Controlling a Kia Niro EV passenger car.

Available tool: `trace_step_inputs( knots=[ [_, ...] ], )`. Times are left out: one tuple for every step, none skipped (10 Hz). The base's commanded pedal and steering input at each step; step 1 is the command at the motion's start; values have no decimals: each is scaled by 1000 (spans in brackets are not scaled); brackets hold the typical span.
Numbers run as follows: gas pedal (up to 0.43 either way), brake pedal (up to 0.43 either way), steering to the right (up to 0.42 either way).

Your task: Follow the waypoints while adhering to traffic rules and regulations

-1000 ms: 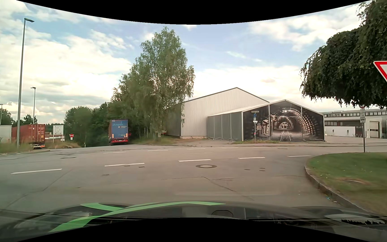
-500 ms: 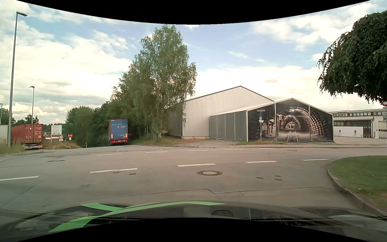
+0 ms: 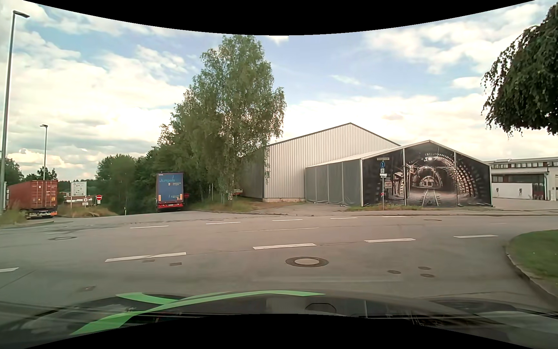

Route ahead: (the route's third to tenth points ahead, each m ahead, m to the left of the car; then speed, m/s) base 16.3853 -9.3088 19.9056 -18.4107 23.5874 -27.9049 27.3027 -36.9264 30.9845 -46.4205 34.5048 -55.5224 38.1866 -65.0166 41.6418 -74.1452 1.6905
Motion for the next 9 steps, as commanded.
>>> trace_step_inputs(
  knots=[
    [0, 0, -18],
    [0, 0, -12],
    [0, 0, -8],
    [0, 0, -3],
    [0, 0, 5],
    [0, 0, 18],
    [0, 0, 30],
    [8, 0, 46],
    [79, 0, 53]
  ],
)
